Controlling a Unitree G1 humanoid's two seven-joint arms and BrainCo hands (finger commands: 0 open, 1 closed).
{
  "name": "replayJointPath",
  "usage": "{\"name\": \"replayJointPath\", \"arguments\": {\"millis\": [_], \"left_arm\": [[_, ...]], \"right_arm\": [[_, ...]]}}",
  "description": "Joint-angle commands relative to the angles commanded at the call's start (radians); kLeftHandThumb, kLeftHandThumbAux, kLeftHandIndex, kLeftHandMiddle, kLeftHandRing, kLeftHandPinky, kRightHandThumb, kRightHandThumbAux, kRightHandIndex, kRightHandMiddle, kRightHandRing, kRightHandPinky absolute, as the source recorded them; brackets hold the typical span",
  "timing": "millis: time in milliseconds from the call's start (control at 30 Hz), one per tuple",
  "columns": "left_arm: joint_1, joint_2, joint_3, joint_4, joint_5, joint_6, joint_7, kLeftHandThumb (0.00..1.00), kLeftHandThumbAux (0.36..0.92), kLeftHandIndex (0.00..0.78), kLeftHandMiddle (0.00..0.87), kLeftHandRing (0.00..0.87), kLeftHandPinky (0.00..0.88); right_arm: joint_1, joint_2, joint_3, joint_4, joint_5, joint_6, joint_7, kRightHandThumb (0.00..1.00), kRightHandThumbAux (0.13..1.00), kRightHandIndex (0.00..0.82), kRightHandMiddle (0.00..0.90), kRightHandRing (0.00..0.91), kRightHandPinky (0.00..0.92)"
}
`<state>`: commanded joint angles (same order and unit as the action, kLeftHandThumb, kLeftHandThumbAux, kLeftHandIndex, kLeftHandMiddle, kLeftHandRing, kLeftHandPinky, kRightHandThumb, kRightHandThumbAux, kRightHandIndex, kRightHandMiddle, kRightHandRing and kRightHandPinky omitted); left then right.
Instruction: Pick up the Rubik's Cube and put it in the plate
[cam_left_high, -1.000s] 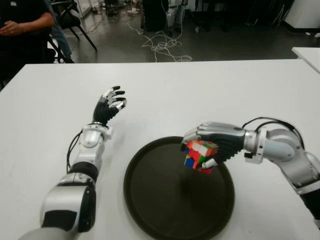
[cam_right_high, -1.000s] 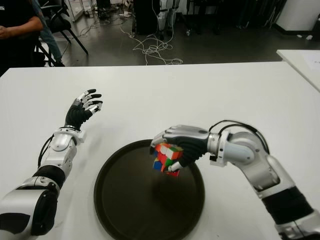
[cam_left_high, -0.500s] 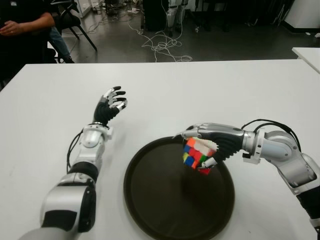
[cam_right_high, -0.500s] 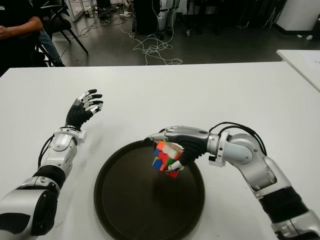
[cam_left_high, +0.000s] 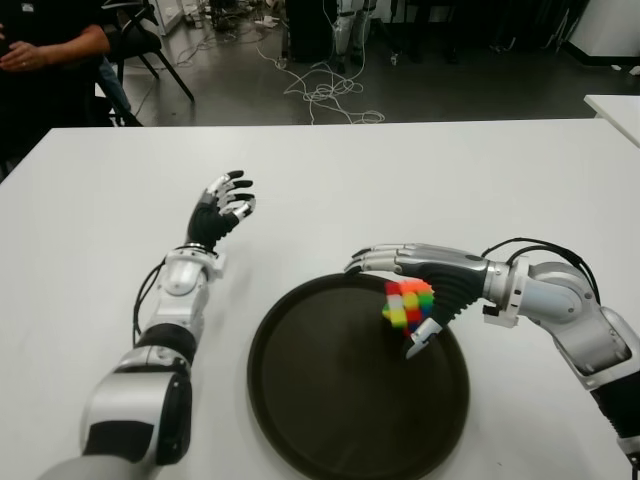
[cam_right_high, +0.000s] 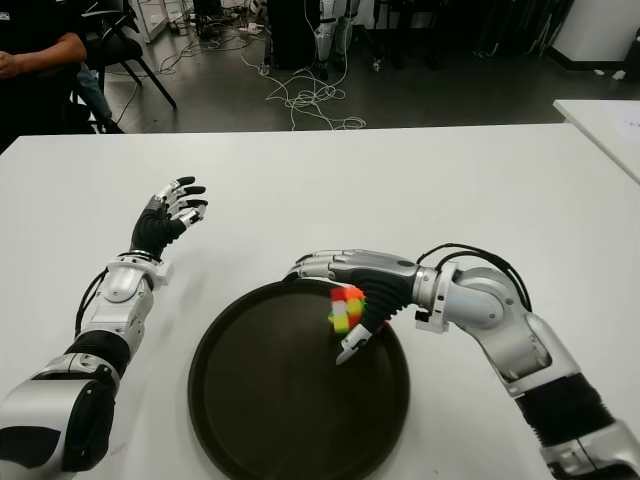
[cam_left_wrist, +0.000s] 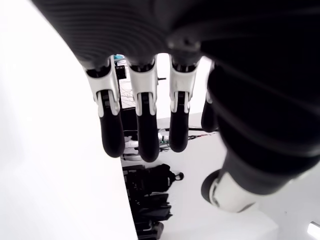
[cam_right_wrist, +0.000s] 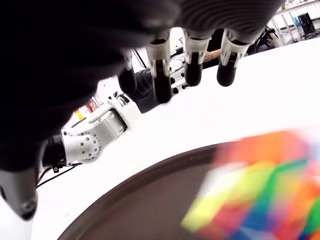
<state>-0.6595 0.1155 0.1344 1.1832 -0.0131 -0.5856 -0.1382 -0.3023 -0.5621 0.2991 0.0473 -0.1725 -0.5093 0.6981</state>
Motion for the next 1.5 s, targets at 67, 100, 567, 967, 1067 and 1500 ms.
{"name": "replayJointPath", "arguments": {"millis": [67, 100, 567, 967, 1067, 1500], "left_arm": [[-0.001, 0.001, -0.001, 0.001, 0.002, 0.002, 0.002, 0.099, 0.779, 0.190, 0.258, 0.272, 0.317], [-0.001, 0.002, -0.001, 0.002, 0.003, 0.003, 0.002, 0.097, 0.779, 0.190, 0.258, 0.273, 0.319], [0.001, 0.004, 0.001, 0.006, 0.001, -0.012, -0.007, 0.103, 0.789, 0.204, 0.265, 0.278, 0.325], [-0.003, 0.005, 0.001, 0.009, 0.003, 0.000, -0.007, 0.067, 0.773, 0.205, 0.261, 0.279, 0.325], [-0.004, 0.004, 0.003, 0.009, 0.001, 0.006, -0.007, 0.077, 0.775, 0.204, 0.261, 0.280, 0.328], [-0.003, 0.006, -0.002, 0.013, 0.012, -0.004, 0.002, 0.089, 0.765, 0.208, 0.268, 0.286, 0.334]], "right_arm": [[-0.002, 0.002, 0.003, 0.007, 0.005, -0.008, 0.004, 0.000, 0.570, 0.000, 0.000, 0.000, 0.000], [-0.003, 0.004, 0.004, 0.011, 0.007, -0.012, 0.006, 0.000, 0.570, 0.000, 0.000, 0.000, 0.000], [-0.021, -0.095, -0.195, -0.090, 0.472, 0.187, 0.193, 0.000, 0.550, 0.000, 0.000, 0.000, 0.000], [-0.064, 0.284, -0.400, 0.112, 0.469, 0.136, -0.291, 0.017, 0.714, 0.055, 0.142, 0.140, 0.180], [-0.010, 0.385, -0.401, 0.183, 0.372, 0.062, -0.429, 0.070, 0.759, 0.115, 0.217, 0.228, 0.284], [-0.196, 0.365, -0.420, 0.855, 0.118, -0.007, -0.859, 0.025, 0.803, 0.173, 0.258, 0.260, 0.265]]}}
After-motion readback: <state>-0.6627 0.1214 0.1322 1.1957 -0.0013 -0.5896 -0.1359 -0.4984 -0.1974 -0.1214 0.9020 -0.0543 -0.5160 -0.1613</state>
